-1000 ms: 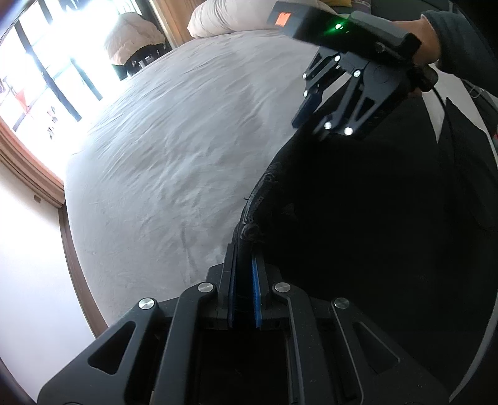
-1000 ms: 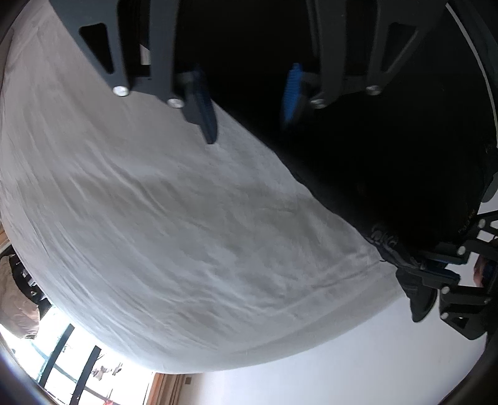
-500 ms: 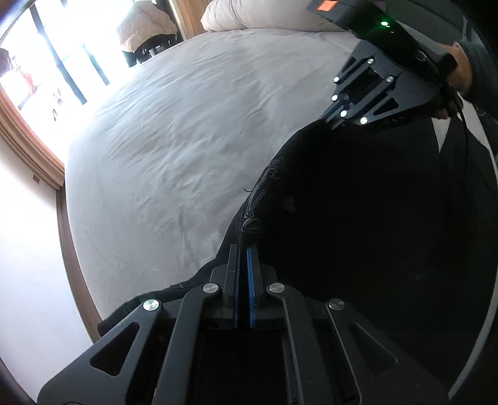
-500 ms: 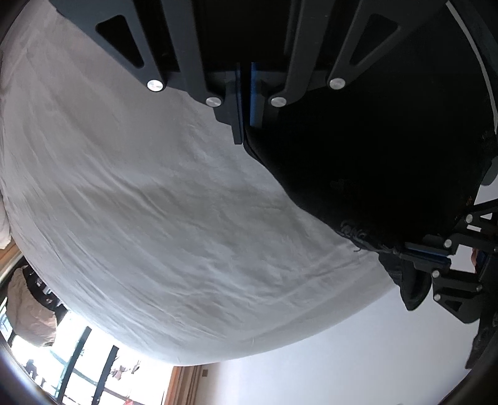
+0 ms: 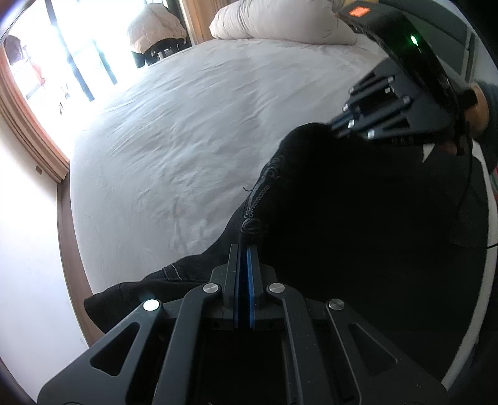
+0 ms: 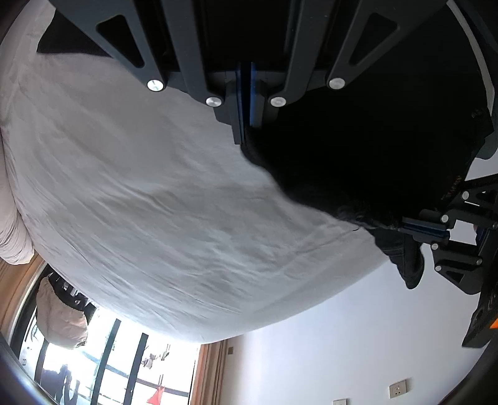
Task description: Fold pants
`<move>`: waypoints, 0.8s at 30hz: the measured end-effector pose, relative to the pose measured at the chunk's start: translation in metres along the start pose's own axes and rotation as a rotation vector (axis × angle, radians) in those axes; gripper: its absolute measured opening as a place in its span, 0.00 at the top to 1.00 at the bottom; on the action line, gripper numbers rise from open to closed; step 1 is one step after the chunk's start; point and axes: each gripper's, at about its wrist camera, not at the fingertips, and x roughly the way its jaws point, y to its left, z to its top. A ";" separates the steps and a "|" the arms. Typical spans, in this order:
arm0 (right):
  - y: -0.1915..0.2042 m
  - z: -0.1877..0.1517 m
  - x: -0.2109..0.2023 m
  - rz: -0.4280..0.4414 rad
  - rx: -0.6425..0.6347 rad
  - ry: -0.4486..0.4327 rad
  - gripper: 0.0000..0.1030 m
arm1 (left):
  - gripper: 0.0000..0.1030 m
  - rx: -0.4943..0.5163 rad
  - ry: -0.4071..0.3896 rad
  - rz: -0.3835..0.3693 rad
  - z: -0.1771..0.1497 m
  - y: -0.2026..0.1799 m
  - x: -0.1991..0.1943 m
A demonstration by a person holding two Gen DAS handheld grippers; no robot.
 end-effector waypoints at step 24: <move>0.129 -0.146 -0.076 -0.002 0.054 -0.049 0.96 | 0.98 0.018 0.020 -0.049 -0.122 -0.123 -0.077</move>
